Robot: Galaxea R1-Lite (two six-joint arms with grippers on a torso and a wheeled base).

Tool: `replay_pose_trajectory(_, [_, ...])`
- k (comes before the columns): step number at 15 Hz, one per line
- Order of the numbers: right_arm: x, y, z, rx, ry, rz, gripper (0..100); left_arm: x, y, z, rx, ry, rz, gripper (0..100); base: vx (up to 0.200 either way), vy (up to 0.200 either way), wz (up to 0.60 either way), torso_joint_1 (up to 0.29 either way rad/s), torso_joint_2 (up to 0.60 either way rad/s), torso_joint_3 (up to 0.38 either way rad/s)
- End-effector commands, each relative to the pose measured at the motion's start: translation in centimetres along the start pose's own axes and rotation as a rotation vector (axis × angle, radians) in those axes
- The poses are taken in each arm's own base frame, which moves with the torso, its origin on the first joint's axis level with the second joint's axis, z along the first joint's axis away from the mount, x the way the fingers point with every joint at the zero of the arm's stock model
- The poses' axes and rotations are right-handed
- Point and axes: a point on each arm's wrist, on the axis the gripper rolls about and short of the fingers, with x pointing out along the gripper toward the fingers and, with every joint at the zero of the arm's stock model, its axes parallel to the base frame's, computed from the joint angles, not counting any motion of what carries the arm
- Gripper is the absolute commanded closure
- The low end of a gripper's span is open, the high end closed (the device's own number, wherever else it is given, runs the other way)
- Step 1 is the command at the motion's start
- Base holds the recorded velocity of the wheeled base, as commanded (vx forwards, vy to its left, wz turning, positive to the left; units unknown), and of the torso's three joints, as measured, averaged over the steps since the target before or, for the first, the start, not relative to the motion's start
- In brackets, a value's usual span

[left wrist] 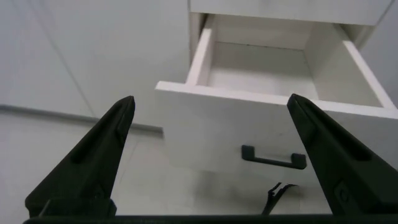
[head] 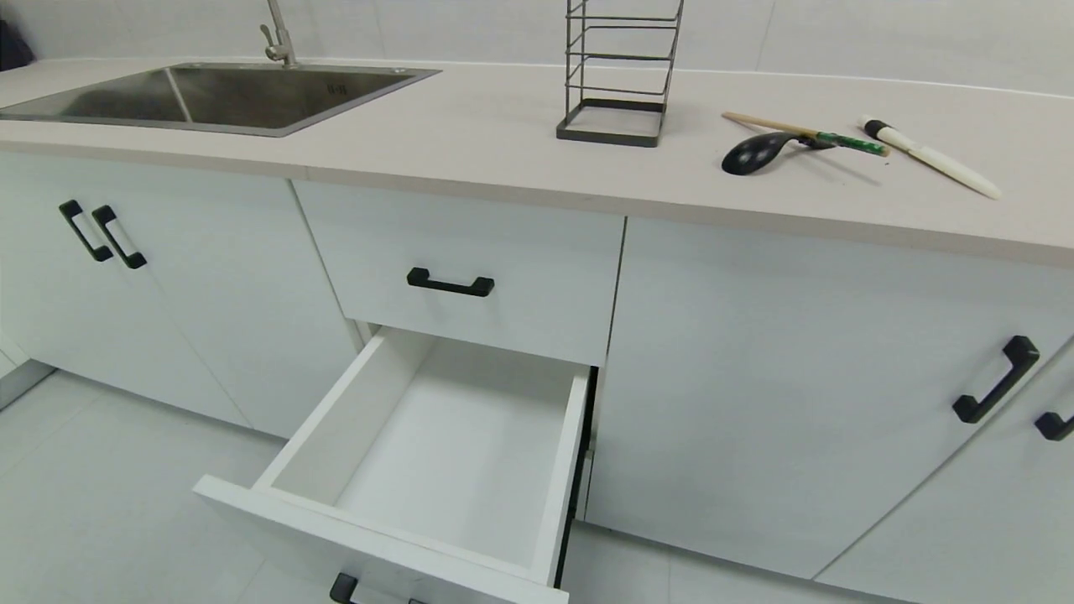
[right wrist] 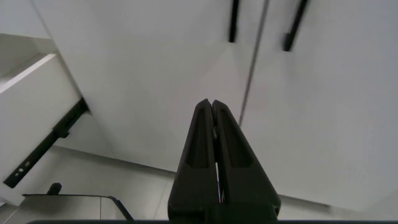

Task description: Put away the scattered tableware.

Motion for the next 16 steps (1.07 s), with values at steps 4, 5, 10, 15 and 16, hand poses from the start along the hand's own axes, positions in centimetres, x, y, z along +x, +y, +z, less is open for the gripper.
replay_pose_trajectory(4, [0.01,0.0,0.0,0.0,0.001,0.001,100,0.01,0.0,-0.01,0.0,0.003,0.001,0,0.0,-0.15,0.0,-0.002,0.0,-0.001])
replay_pose_trajectory(5, [0.01,0.0,0.0,0.0,0.001,0.001,100,0.01,0.0,0.01,0.002,0.001,0.001,0,0.0,0.0,0.0,0.0,0.0,0.0])
replay_pose_trajectory(10, [0.01,0.0,0.0,0.0,0.001,0.001,100,0.01,0.0,0.01,0.0,0.001,0.0,0,0.0,0.0,0.0,0.0,0.0,0.0])
replay_pose_trajectory(15, [0.01,0.0,0.0,0.0,0.001,0.001,100,0.01,-0.01,0.01,0.0,0.001,-0.003,0,0.12,0.0,0.0,0.001,0.0,0.005])
replay_pose_trajectory(16, [0.01,0.0,0.0,0.0,0.001,0.001,100,0.01,-0.01,0.01,0.0,0.001,-0.003,0,0.0,0.0,0.0,0.0,0.0,0.0])
